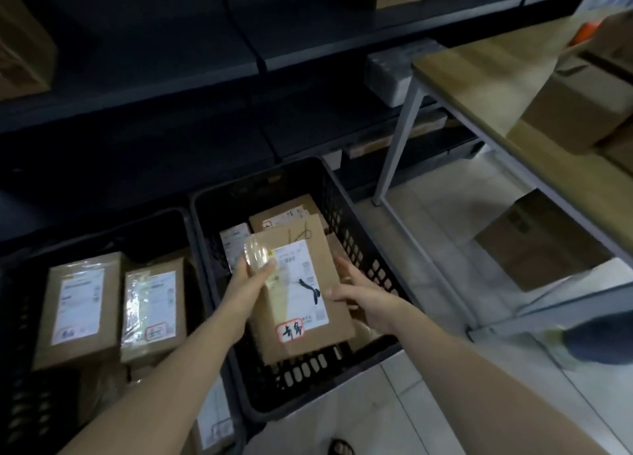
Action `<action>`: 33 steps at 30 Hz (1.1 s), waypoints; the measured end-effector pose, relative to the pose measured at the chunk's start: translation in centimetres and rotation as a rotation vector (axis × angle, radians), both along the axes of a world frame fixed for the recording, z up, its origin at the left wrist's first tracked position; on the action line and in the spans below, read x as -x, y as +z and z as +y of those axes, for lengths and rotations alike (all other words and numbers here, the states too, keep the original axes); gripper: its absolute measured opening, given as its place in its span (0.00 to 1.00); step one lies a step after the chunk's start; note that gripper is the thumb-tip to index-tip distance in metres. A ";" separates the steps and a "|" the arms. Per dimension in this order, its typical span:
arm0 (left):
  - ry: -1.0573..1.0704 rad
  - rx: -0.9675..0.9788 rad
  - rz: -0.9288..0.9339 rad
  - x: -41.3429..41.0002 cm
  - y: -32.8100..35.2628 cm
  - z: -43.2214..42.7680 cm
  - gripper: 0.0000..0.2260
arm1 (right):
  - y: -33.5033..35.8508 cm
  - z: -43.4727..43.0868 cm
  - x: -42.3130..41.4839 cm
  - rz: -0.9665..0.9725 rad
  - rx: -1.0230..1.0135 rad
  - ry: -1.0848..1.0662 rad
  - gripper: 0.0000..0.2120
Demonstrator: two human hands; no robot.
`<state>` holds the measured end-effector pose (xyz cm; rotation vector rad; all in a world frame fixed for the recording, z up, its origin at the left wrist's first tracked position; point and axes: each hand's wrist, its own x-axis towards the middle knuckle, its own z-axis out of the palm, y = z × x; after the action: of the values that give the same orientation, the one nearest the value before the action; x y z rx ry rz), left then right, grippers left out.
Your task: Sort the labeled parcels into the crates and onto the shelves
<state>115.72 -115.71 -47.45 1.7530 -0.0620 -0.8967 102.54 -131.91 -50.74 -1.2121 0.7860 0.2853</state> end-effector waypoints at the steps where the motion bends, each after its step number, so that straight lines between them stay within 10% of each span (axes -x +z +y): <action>1: 0.028 0.002 -0.009 -0.6 -0.4 0.2 0.21 | -0.6 0.1 -0.1 -0.003 -0.009 0.042 0.48; 7: -0.124 -0.270 -0.022 -1.9 -1.7 1.9 0.17 | -2.7 1.2 -0.4 0.108 0.194 0.349 0.59; 19: -0.363 -0.563 -0.053 -1.5 -2.4 1.3 0.21 | -2.7 3.2 -2.9 0.291 0.672 0.447 0.37; 33: -0.210 -0.442 -0.232 -2.9 -4.9 1.8 0.23 | -3.3 4.0 -3.5 0.198 0.700 0.184 0.31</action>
<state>118.67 -113.94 -52.38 2.2921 -0.2162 -0.8989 106.06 -127.90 -54.02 -1.9432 0.9876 0.2924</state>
